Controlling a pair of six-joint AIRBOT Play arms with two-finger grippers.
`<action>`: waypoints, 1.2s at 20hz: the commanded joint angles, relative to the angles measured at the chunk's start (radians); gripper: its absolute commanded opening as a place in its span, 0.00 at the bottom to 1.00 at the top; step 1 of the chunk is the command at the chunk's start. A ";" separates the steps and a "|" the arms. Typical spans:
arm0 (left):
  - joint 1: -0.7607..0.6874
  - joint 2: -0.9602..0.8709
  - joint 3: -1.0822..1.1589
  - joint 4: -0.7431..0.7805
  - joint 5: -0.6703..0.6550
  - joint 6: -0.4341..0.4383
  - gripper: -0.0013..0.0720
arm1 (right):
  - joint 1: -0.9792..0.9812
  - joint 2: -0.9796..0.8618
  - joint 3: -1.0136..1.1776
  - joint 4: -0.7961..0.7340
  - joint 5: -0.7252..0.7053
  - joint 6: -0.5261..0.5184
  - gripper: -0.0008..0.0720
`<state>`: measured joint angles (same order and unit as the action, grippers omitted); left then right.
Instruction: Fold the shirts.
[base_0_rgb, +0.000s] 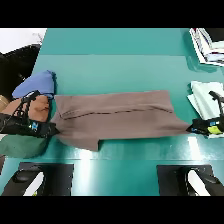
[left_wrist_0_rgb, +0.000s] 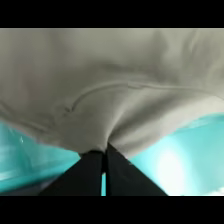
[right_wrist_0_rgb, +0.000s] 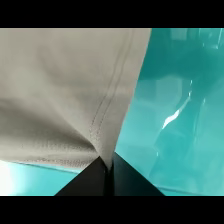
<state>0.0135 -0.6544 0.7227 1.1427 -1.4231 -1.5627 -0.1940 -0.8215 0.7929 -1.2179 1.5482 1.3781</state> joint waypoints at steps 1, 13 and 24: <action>0.001 -0.102 0.026 0.005 0.152 0.055 0.05 | 0.035 -0.121 0.108 0.026 -0.069 0.000 0.03; 0.001 -0.715 0.435 0.008 0.394 0.131 0.06 | 0.172 -0.738 0.574 0.156 -0.203 0.001 0.04; 0.001 -0.706 0.462 -0.020 0.264 0.124 0.43 | -0.003 -0.806 0.531 0.250 -0.083 -0.075 0.66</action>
<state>0.0135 -1.3617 1.1751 1.1408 -1.0962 -1.4387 -0.1322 -1.6215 1.3815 -1.0046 1.4227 1.3319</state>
